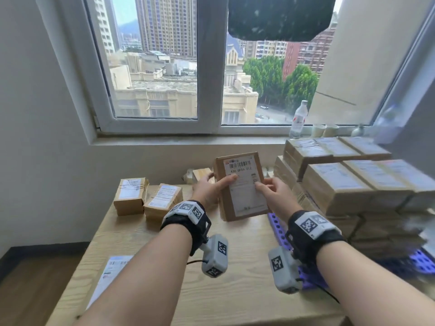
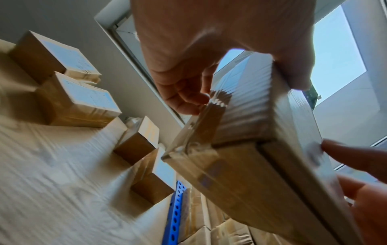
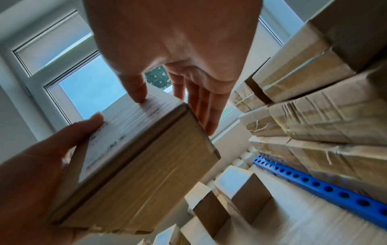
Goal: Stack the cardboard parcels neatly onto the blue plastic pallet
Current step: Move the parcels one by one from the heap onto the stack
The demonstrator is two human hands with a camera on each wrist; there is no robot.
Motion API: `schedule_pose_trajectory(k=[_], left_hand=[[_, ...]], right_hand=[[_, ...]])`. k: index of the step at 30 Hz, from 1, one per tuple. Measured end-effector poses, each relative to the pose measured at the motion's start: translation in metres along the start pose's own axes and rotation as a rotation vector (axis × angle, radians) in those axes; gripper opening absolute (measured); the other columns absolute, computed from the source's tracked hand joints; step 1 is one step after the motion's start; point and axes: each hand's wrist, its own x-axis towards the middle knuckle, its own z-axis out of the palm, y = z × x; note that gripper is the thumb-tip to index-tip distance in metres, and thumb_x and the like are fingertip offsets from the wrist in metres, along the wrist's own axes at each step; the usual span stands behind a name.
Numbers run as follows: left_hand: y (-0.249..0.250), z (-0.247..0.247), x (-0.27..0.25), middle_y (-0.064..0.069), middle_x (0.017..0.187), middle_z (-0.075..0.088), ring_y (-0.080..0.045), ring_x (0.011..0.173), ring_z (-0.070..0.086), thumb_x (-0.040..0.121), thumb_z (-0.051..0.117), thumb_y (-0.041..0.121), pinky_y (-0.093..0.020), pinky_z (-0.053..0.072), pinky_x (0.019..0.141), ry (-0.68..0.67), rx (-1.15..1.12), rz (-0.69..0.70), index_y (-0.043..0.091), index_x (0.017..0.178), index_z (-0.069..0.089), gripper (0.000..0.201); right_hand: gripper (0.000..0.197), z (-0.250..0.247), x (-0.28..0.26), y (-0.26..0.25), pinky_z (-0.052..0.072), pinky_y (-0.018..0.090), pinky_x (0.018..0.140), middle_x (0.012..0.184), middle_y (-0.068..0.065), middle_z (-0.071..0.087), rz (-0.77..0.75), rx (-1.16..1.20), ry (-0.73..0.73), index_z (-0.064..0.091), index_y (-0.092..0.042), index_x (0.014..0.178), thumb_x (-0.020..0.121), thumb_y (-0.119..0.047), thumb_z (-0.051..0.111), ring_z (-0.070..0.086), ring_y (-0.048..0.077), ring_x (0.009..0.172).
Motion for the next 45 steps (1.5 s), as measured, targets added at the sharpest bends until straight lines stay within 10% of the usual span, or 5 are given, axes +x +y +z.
schedule_pose_trajectory(k=[7,11,20,24,45], left_hand=[[0.050,0.080,0.015,-0.004,0.119,0.066,-0.020,0.100,0.065,0.042,0.070,0.078,-0.032,0.052,0.068,-0.009,-0.016,0.068,0.015,0.136,0.049,0.116],[0.074,0.124,0.028,-0.006,0.113,0.068,-0.021,0.095,0.065,0.066,0.069,0.070,-0.025,0.051,0.057,-0.020,-0.006,0.085,0.013,0.128,0.054,0.086],[0.111,0.217,0.073,-0.004,0.107,0.067,-0.027,0.100,0.065,0.082,0.065,0.053,-0.038,0.056,0.076,-0.047,0.006,0.149,0.013,0.121,0.060,0.056],[0.125,0.247,0.091,0.001,0.097,0.068,-0.020,0.093,0.062,0.095,0.053,0.041,-0.033,0.048,0.078,-0.056,0.034,0.160,0.021,0.100,0.063,0.022],[0.121,0.282,0.221,-0.007,0.093,0.068,-0.023,0.085,0.063,0.094,0.046,0.054,-0.038,0.050,0.092,-0.001,0.126,-0.117,0.009,0.113,0.062,0.052]], right_hand=[[0.040,-0.083,0.026,0.003,0.051,0.016,0.062,0.104,-0.002,0.065,-0.043,0.084,-0.074,0.048,-0.020,0.123,0.094,-0.047,0.054,0.066,0.007,0.087],[0.047,-0.132,0.048,0.005,0.050,0.019,0.062,0.104,0.002,0.065,-0.053,0.161,-0.101,0.046,-0.014,0.131,0.095,-0.044,0.053,0.067,0.013,0.088],[0.056,-0.235,0.097,0.011,0.050,0.042,0.078,0.099,0.009,0.064,-0.020,0.192,-0.124,0.054,-0.014,0.114,0.073,-0.051,0.047,0.061,0.026,0.090],[0.050,-0.266,0.129,0.012,0.055,0.045,0.080,0.113,0.021,0.065,0.025,0.203,-0.109,0.057,-0.008,0.117,0.093,-0.050,0.046,0.066,0.034,0.099],[0.064,-0.251,0.257,0.033,0.052,0.044,0.096,0.114,0.012,0.066,0.228,0.035,-0.086,0.058,-0.003,0.123,0.093,-0.058,0.047,0.065,0.028,0.102]])
